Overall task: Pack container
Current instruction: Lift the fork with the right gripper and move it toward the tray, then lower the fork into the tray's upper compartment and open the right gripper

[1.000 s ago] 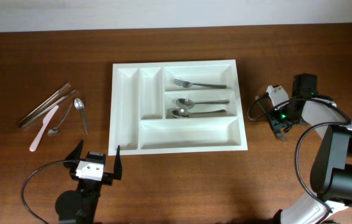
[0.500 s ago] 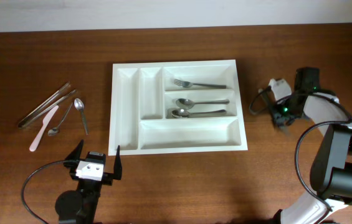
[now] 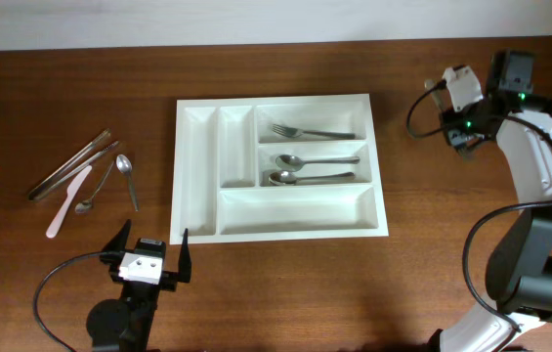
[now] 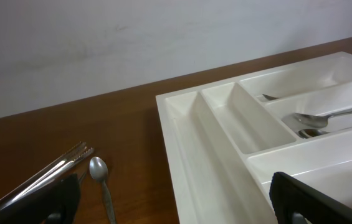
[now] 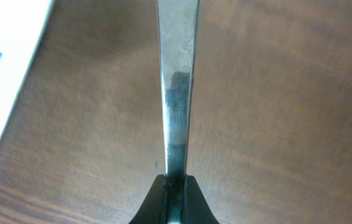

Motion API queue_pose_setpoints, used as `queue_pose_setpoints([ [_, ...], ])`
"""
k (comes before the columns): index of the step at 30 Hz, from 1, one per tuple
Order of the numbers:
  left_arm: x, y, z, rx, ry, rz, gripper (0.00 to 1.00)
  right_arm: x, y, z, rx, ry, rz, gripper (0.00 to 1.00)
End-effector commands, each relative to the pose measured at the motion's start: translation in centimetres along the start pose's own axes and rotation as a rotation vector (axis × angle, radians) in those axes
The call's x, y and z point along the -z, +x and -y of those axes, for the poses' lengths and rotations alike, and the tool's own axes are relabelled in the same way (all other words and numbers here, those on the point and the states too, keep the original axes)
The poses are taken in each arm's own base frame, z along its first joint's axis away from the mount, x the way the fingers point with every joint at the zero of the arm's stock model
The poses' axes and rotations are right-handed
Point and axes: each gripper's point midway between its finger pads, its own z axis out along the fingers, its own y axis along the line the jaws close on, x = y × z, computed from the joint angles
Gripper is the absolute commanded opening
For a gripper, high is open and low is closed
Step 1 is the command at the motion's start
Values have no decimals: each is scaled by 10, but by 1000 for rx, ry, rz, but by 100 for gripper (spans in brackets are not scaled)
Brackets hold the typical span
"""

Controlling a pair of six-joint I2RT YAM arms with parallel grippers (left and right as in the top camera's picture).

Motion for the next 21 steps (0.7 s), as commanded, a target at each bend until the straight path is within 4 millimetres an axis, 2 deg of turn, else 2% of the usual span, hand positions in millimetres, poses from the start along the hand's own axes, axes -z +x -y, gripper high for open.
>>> queue_pose_setpoints([
  [1, 0, 1, -1, 12, -7, 3, 99, 27, -47, -13, 105, 23, 105, 4],
  [4, 0, 1, -1, 12, -7, 3, 99, 32, -70, -39, 257, 1, 149, 4],
  [11, 0, 1, -1, 12, -7, 3, 99, 25, -105, -133, 828, -60, 229, 4],
  [16, 0, 1, -1, 12, -7, 3, 99, 11, -132, -174, 927, -58, 316, 4],
  [21, 0, 1, -1, 12, -7, 3, 99, -18, -138, -198, 956, -79, 333, 4],
])
